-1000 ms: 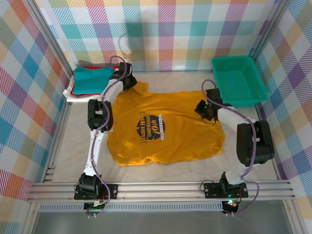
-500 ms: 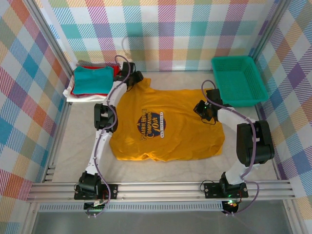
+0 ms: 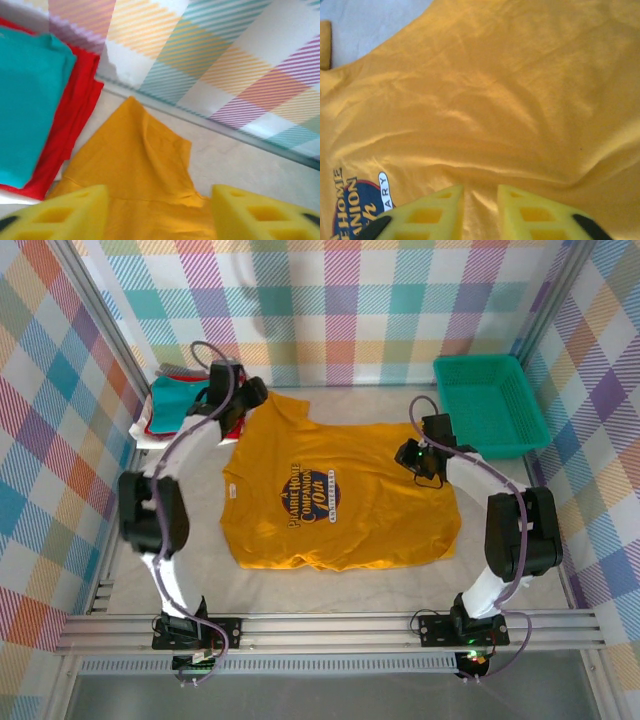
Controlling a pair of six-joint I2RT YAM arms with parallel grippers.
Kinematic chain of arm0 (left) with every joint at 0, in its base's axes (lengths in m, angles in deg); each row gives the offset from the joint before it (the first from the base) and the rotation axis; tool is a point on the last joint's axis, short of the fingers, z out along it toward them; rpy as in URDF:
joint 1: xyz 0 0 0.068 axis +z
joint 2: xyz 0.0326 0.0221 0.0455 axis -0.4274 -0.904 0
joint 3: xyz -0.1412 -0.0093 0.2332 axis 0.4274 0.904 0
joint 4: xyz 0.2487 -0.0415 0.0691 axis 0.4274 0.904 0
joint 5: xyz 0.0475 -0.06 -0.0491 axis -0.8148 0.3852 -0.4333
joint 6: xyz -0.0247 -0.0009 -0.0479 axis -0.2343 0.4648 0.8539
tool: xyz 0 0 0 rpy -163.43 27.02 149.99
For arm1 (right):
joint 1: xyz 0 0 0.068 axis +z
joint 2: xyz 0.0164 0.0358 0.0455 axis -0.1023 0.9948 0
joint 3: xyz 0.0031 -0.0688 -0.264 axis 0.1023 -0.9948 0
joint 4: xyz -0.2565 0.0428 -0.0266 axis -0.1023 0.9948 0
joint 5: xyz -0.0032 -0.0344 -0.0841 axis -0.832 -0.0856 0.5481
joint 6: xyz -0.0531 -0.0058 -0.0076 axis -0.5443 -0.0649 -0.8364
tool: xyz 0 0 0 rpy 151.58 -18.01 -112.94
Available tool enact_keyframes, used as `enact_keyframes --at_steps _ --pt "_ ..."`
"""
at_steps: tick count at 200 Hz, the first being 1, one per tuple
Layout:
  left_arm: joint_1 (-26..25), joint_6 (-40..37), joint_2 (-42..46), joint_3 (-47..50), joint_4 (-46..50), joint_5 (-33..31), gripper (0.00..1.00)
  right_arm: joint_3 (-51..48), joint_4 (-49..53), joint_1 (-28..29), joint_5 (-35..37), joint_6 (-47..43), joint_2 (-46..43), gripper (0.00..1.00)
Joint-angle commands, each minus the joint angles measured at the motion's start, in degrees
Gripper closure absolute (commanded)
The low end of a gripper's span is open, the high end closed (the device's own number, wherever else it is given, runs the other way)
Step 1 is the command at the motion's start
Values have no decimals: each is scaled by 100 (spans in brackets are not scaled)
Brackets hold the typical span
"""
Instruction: Fold and stack the t-shirts
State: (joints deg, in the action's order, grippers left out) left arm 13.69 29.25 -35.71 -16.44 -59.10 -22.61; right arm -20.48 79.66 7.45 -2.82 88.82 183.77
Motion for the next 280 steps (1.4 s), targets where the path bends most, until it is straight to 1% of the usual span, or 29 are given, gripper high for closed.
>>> enact_keyframes --at_steps 1,7,19,28,36,49,59,72,92,95,105,118,129,141,162,177,185,203,223,236,250,267,280 --pt "-25 239 9 1193 149 114 46 348 824 204 309 -565 -20 84" --pt "-25 218 -20 1302 201 175 48 460 955 212 344 -615 81 86" --pt "-35 206 -189 1358 326 238 58 636 1107 214 444 -680 302 94" --pt "-33 194 -344 1320 362 286 59 811 1232 204 567 -672 486 98" --pt "-32 222 -487 1261 364 256 59 1002 1336 203 698 -656 646 100" --pt "-26 277 -755 1103 380 166 60 1216 1290 200 927 -603 885 100" --pt "-36 326 -1005 922 412 132 60 1579 1435 176 986 -576 1223 100" --pt "-25 336 -1401 528 615 117 61 2123 1753 121 1012 -568 1720 100" --pt "-25 265 -2005 -120 803 107 62 2597 1832 9 1060 -516 2251 100" --pt "-27 259 -2094 -228 1021 82 62 2695 1855 -3 1091 -510 2339 100" --pt "-8 236 -2400 -608 1294 47 63 3016 1963 -55 1161 -501 2641 100" --pt "6 241 -2770 -1085 1574 -50 63 3497 2190 -130 1136 -449 3074 100" --pt "34 273 -3068 -1457 1749 -4 64 3814 2280 -200 1083 -352 3388 100" --pt "54 323 -3333 -1767 1800 25 64 4112 2370 -254 1081 -152 3677 100" --pt "104 389 -3799 -2337 1861 155 64 4627 2357 -320 841 82 4125 100" --pt "137 359 -4250 -2996 2031 227 64 5240 2550 -369 643 243 4561 100" --pt "163 327 -4550 -3451 2220 317 64 5395 2535 -382 601 342 4707 100" --pt "194 232 -5229 -4726 2576 515 64 5824 2431 -412 617 545 4968 100" --pt "228 157 -5839 -6216 3158 630 63 6937 2813 -421 591 530 5441 100" --pt "247 116 -5866 -6735 3348 612 61 7816 3214 -418 582 434 5700 100" --pt "244 77 -5511 -6703 3343 491 59 8472 3465 -418 560 301 5741 100" --pt "240 -9 -4774 -6248 3330 434 56 8695 3549 -414 458 75 5369 94" --pt "247 -62 -3970 -5439 3140 410 54 8448 3603 -389 403 -128 4814 87"
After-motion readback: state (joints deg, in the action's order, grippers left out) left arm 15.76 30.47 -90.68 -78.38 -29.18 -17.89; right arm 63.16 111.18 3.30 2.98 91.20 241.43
